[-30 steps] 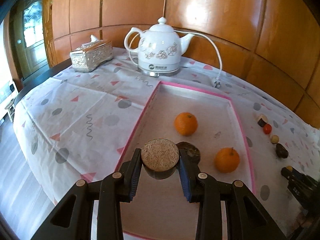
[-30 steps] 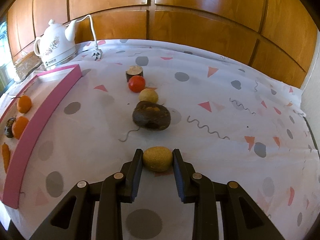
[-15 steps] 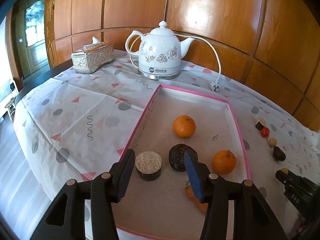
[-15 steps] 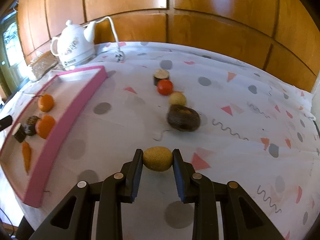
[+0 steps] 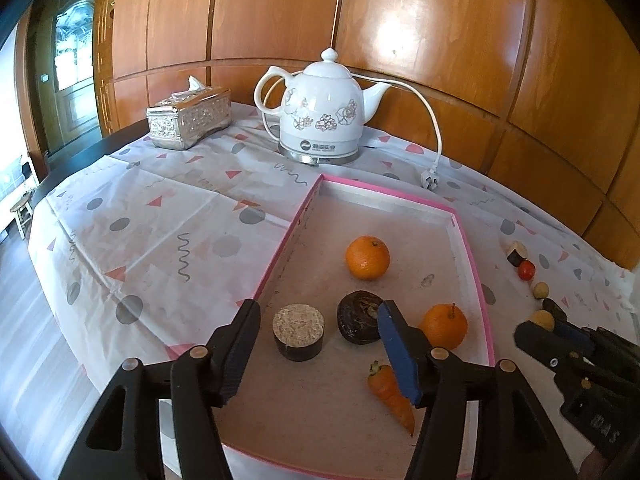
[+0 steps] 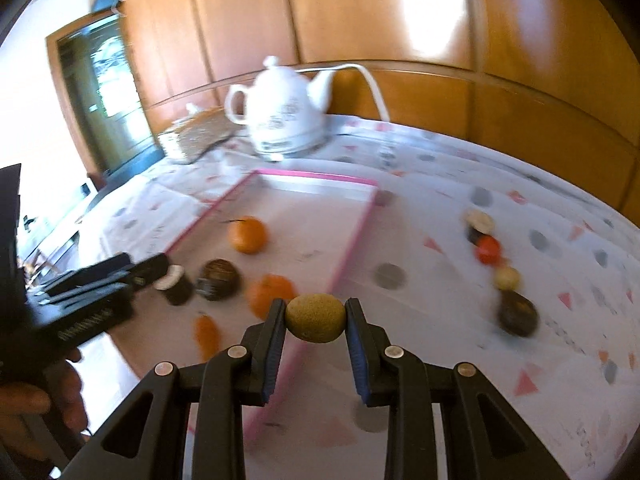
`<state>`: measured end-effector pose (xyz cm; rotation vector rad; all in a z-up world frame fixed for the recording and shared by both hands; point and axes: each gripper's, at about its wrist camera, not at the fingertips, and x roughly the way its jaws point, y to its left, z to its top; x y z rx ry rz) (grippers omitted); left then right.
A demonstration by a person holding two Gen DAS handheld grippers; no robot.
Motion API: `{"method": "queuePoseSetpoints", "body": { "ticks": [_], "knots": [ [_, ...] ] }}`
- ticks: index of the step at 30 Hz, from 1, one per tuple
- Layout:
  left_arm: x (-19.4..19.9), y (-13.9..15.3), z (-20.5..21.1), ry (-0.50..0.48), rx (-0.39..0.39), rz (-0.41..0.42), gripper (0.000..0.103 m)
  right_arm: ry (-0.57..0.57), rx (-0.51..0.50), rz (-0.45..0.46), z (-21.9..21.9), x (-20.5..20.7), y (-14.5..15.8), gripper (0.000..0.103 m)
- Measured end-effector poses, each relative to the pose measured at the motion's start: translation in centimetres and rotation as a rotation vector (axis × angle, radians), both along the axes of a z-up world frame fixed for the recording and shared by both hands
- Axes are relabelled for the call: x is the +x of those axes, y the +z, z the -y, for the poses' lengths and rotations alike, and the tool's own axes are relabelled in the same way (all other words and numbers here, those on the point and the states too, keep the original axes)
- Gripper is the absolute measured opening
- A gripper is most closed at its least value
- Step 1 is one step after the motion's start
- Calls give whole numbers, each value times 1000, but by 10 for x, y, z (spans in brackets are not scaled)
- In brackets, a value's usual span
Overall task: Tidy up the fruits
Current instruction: 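Carry the yellow potato into the pink tray with the right tool and release, then grasp the dark round beet with the right tool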
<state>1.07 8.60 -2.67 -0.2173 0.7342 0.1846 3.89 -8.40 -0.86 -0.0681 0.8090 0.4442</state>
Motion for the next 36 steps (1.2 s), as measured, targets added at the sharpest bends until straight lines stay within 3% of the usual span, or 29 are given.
{"method": "queuePoseSetpoints", "body": {
  "ticks": [10,13,19,26,36],
  "knots": [
    [-1,0,-4,13,-2,1,64,95,5,-31,-40,5,-3,30],
    [-2,1,-5,12,0,3,64,100,11,-56,-45,9,-7,36],
    [-3,2,-4,5,-5,2,64,73,28,-76,-39,7,-13,36],
    [-2,4,8,-33,-8,5,64,-57,64,-81,-2,7,-14,36],
    [0,6,29,-117,-8,1,64,-315,79,-110,84,12,-25,36]
  ]
}}
